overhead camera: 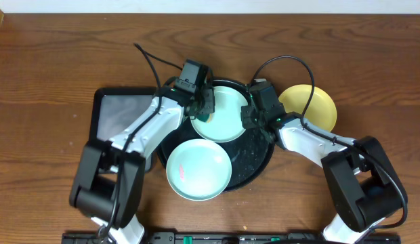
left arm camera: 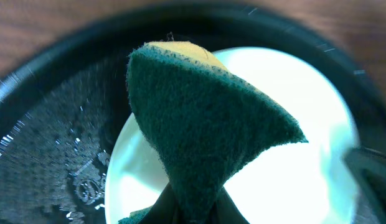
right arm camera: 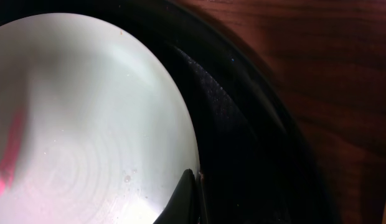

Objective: Clean dirty plates on tray and stack at the side
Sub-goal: 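Scrub the light-blue plate with the sponge while right gripper holds rim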

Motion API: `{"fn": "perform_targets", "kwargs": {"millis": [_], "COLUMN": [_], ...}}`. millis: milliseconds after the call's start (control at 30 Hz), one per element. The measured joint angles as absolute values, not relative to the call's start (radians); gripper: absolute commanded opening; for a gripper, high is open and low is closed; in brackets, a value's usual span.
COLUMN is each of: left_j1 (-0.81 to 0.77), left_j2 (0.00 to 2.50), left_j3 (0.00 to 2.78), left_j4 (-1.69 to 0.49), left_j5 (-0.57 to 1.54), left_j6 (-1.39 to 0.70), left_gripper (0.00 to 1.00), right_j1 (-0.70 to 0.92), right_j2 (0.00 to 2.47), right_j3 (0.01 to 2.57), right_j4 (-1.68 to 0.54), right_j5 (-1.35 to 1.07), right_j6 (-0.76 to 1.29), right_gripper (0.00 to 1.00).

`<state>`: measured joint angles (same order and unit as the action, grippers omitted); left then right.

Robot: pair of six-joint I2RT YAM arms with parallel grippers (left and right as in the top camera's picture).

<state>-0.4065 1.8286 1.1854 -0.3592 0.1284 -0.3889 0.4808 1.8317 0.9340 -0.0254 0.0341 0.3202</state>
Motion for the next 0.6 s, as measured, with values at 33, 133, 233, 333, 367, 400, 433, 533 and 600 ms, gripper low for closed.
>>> {"fn": "perform_targets", "kwargs": {"millis": [33, 133, 233, 333, 367, 400, 433, 533, 600], "left_j1": [-0.404, -0.389, -0.378, -0.376, -0.376, -0.376, -0.377, -0.377, -0.377], "left_j2": [1.843, 1.868, 1.871, 1.875, 1.878, 1.883, 1.889, 1.912, 1.925], "left_j3": [1.185, 1.185, 1.185, 1.185, 1.185, 1.185, 1.185, 1.195, 1.203], "left_j4": [-0.359, -0.360, -0.360, -0.359, -0.358, -0.357, -0.354, -0.348, -0.347], "left_j5": [0.128, 0.128, 0.129, 0.130, 0.132, 0.133, 0.133, 0.134, 0.137], "left_j6": [-0.400, -0.427, -0.445, -0.450, -0.450, -0.452, -0.452, -0.453, -0.453], "left_gripper": [0.07, 0.07, 0.07, 0.07, 0.07, 0.07, 0.07, 0.07, 0.07], "right_j1": [0.481, 0.481, 0.481, 0.481, 0.481, 0.481, 0.481, 0.481, 0.481], "right_j2": [1.832, 1.832, 1.832, 1.832, 1.832, 1.832, 1.832, 1.832, 1.832], "right_j3": [0.934, 0.934, 0.934, 0.934, 0.934, 0.934, 0.934, 0.934, 0.934], "right_j4": [-0.025, -0.025, -0.025, -0.025, -0.025, -0.025, -0.025, -0.025, -0.025], "right_j5": [0.034, 0.034, 0.034, 0.034, 0.034, 0.034, 0.034, 0.034, 0.034], "right_j6": [0.320, 0.320, 0.320, 0.320, 0.320, 0.320, 0.320, 0.320, 0.320], "right_gripper": [0.01, 0.01, 0.01, 0.01, 0.01, 0.01, 0.01, 0.01, 0.01]}}
